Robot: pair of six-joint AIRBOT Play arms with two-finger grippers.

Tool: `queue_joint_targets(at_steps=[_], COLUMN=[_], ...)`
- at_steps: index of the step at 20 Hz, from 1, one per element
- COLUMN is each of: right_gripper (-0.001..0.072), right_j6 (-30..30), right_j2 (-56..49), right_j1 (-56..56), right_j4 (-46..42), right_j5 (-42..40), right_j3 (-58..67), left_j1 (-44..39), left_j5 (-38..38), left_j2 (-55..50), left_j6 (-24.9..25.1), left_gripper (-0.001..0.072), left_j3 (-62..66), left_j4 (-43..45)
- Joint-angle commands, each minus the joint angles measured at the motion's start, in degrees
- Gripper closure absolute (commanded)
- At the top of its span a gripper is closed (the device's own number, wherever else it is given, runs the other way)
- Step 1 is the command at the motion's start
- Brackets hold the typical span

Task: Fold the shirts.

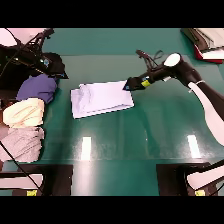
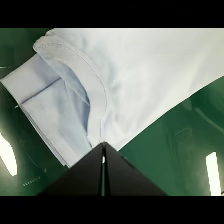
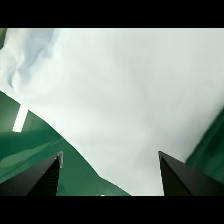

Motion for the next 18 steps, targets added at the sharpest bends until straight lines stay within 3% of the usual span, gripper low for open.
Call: queue_joint_targets(at_steps=[1,7,11,12,15,18], right_gripper=[0.0029,0.003,0.0053,0.0165,0.0693,0.0693], right_j6=[0.31,0.28,0.33,0.33,-2.32,-3.61], right_j2=[-3.08,-13.18,-18.34,-19.17,-19.58,-19.19], right_j1=[-5.01,-3.45,0.94,1.97,3.78,4.17], right_j4=[5.6,13.64,14.12,14.12,14.25,14.12], right_j5=[0.37,2.56,3.93,3.93,2.38,2.56], right_j3=[-3.52,1.14,8.22,9.51,10.62,10.49], left_j1=[0.04,0.04,0.04,0.04,0.04,0.04], left_j5=[0.59,0.57,0.46,0.24,-0.48,-0.85], left_j2=[0.02,0.04,0.04,0.04,0.04,0.04], left_j6=[0.07,0.04,0.04,0.04,0.07,0.07], left_gripper=[0.0684,0.0684,0.0684,0.0684,0.0684,0.0684], left_j3=[-1.9,-1.9,-1.9,-1.9,-1.9,-1.9], left_j4=[-0.81,-1.86,-1.86,-1.84,-1.84,-1.84])
